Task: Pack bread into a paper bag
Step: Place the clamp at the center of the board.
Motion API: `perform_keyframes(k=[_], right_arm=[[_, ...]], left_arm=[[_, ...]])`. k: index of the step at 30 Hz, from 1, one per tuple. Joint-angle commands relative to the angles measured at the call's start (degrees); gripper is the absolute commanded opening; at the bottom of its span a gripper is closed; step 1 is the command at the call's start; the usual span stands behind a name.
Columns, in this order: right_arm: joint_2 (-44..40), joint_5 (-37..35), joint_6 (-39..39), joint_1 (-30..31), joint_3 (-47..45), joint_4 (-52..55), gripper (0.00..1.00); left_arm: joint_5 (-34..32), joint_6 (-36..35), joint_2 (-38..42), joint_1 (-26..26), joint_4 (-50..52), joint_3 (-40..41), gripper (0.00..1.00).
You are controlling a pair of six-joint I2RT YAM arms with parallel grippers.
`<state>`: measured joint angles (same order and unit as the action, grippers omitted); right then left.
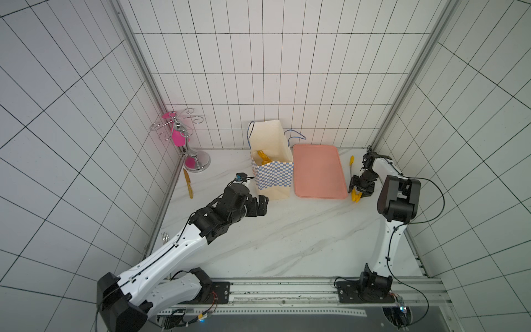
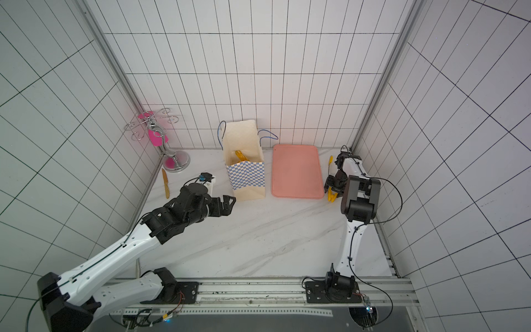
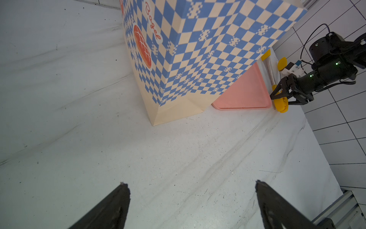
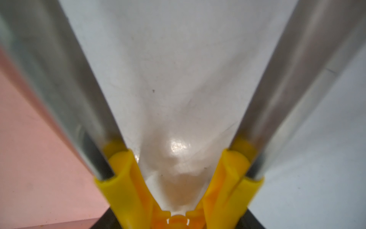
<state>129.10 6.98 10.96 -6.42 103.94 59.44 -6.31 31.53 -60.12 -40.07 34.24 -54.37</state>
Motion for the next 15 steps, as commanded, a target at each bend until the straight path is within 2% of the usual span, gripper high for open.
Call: perform_keyframes(k=[1,10,13,15], right_arm=[[0.4,2.9,0.0,-0.4,-1.6,2.1,1.00],[-5.2,2.3,1.1,-0.3,-5.3,0.8,0.99],[-11.2,3.1,1.3,0.0,-6.7,-0.1,0.99],[-17.2,4.7,0.9,0.6,-8.2,-2.0,0.99]], left_arm=[[0.4,0.0,-0.4,-0.2,-1.2,0.0,0.99],[0.1,-0.1,-0.9,-0.2,-1.3,-0.2,0.99],[-3.0,0.8,-1.4,-0.3,-1.2,-0.8,0.99],[-7.9,1.8,-2.0,-0.2,-0.7,-2.0,0.99]])
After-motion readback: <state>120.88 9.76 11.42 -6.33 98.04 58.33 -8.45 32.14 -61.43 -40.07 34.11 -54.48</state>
